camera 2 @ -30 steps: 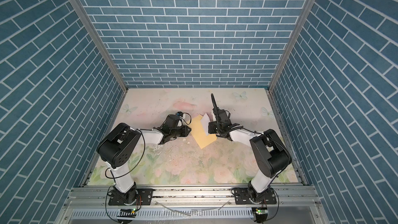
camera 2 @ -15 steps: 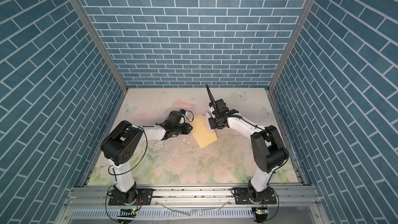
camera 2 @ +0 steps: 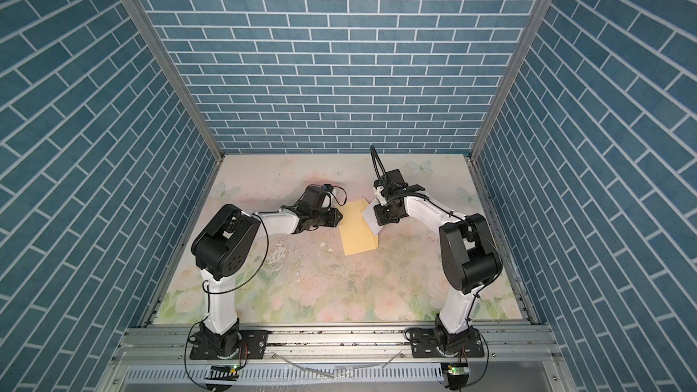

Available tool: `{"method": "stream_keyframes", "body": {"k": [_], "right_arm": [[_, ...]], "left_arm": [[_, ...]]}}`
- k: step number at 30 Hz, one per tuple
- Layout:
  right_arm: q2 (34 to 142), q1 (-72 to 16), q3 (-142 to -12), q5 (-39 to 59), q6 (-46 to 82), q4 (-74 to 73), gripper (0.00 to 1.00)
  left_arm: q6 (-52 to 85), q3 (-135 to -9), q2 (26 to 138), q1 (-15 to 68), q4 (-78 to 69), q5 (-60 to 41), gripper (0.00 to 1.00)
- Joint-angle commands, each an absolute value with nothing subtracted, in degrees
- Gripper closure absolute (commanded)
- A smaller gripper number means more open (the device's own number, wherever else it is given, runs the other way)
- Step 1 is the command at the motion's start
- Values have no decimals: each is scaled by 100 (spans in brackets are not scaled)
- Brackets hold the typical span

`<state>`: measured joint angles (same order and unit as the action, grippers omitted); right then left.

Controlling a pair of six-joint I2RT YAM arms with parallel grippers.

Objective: Place the letter into the envelope and seal it
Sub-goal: 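Lower the held white letter deeper into the envelope opening with the right gripper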

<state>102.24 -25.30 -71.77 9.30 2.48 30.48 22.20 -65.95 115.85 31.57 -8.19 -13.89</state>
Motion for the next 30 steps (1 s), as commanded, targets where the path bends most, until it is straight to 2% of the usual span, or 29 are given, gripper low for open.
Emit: {"method": "stream_keyframes", "body": {"k": [1, 18, 30], "right_arm": [[10376, -2504, -7526, 1048, -114, 3329, 100], [10512, -2496, -6949, 1417, -246, 1861, 100], [10791, -2496, -6828, 1459, -248, 1616, 100]], "left_arm": [[2073, -6630, 11851, 3139, -231, -1237, 72], [2013, -6955, 12173, 3140, -101, -1204, 73], [2004, -7066, 12296, 3138, -84, -1178, 73]]}}
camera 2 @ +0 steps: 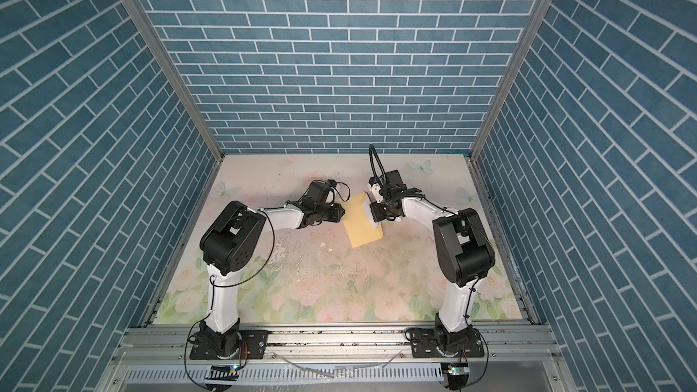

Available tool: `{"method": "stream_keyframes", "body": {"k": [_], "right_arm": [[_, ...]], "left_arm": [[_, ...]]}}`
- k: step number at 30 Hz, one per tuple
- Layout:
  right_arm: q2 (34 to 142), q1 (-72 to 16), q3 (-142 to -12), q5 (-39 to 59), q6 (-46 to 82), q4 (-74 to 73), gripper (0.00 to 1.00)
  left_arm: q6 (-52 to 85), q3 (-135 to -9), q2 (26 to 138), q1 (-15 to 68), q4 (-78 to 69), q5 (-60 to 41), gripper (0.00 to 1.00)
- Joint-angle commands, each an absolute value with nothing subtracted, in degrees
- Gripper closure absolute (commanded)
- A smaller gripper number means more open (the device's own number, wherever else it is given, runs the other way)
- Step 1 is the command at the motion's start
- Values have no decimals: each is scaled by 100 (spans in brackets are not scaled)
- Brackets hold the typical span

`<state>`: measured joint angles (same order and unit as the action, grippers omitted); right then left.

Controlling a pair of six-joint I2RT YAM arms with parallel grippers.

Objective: Place the letter into the envelope and seal it
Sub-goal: 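Lower the held white letter deeper into the envelope opening with the right gripper, then open the right gripper and press the letter down into the envelope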

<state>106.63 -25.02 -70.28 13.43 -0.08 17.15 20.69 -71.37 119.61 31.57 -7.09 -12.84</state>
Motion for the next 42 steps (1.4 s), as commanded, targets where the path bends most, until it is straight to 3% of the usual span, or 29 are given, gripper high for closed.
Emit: {"method": "stream_keyframes", "body": {"k": [1, 29, 37, 42], "right_arm": [[10809, -2496, -6808, 1472, -226, 1590, 100], [11248, -2487, -6359, 2068, 2160, 631, 99], [10653, -2518, -6425, 1614, 2172, 1073, 58], [10395, -2621, -6655, 1257, 2027, 1578, 43]], "left_arm": [[2005, -7058, 12304, 3140, -81, -1177, 73], [2193, -6925, 12271, 3144, -255, -1266, 74], [2138, -6794, 11951, 3138, -247, -1152, 74], [2069, -6702, 11580, 3143, -246, -1079, 72]]}}
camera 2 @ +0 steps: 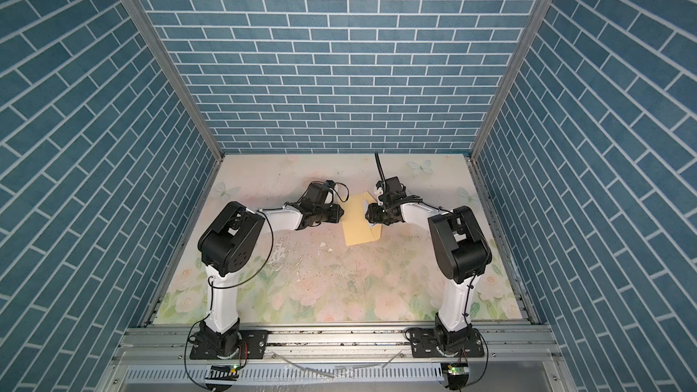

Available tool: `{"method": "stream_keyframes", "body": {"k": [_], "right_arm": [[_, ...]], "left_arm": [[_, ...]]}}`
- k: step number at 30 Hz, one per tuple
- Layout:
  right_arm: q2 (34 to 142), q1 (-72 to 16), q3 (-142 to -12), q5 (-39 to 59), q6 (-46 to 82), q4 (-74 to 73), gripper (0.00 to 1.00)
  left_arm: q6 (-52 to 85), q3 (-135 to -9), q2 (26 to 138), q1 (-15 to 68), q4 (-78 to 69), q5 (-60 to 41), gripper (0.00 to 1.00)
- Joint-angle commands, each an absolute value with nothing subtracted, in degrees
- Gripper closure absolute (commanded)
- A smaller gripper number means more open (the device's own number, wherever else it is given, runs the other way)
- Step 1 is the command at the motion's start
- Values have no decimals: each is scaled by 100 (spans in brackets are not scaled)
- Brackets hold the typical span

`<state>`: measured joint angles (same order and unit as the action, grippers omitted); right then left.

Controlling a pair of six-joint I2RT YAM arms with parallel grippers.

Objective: Place the letter into the envelope and seal it
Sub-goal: 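Open the right gripper and press the letter down into the envelope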

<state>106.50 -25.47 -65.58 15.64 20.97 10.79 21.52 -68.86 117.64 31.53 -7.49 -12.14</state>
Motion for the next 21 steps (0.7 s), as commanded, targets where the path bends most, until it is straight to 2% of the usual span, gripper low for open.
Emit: {"method": "stream_keyframes", "body": {"k": [1, 7, 14, 21], "right_arm": [[10368, -2648, -6707, 1204, 1994, 1665, 42], [10316, -2738, -6948, 1006, 1925, 1887, 38], [10751, -2742, -7373, 1001, 1960, 1929, 38], [11191, -2742, -7655, 926, 1993, 1944, 43]], "left_arm": [[2059, -6678, 11499, 3139, -242, -1080, 71], [2094, -6477, 11007, 3146, -275, -1085, 63], [2352, -6254, 10893, 3157, -490, -1245, 52], [2544, -6214, 11108, 3182, -663, -1460, 51]]}}
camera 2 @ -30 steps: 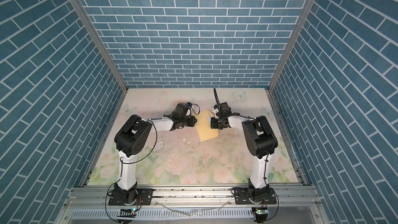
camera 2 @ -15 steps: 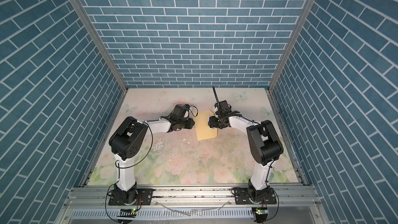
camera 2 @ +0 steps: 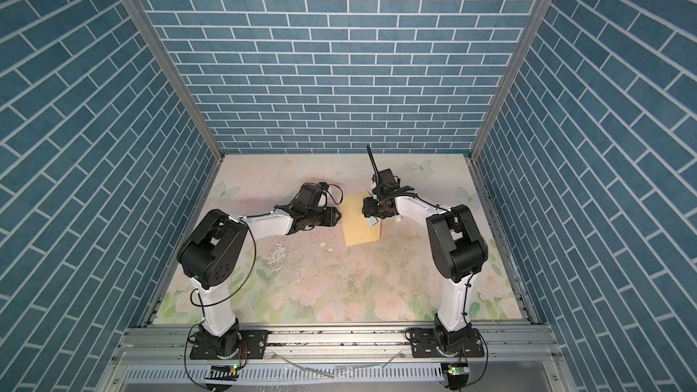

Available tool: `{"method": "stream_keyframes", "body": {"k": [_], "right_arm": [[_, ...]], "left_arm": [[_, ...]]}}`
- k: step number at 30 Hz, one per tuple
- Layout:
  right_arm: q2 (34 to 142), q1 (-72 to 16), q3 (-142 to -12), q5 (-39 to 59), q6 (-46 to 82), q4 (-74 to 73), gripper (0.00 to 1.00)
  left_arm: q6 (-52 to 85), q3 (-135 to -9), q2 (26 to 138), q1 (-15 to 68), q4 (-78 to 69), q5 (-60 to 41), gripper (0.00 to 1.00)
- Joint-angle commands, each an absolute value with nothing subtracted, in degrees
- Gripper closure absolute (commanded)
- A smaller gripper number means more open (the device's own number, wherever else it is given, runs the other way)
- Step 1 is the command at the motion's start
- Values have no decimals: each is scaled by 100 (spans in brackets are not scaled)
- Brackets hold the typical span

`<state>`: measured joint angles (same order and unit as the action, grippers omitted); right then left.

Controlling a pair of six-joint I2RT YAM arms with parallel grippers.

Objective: Place the letter into the envelope and seal it
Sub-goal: 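Open the right gripper and press the letter down into the envelope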

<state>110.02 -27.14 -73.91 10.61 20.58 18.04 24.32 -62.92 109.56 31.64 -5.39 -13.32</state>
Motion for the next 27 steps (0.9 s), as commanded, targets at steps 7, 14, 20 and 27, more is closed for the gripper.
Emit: {"method": "stream_keyframes", "body": {"k": [7, 14, 20, 27], "right_arm": [[11362, -2736, -7638, 967, 2131, 1894, 50], [11491, -2734, -7616, 1131, 2273, 1872, 62], [11528, -2733, -7620, 1200, 2363, 1864, 74], [11601, -2733, -7590, 1461, 2526, 1760, 79]], "left_arm": [[2626, -6244, 11263, 3217, -721, -1519, 55], [2670, -6293, 11394, 3261, -745, -1546, 65], [2672, -6343, 11459, 3296, -740, -1567, 73], [2681, -6424, 11594, 3322, -738, -1630, 78]]}}
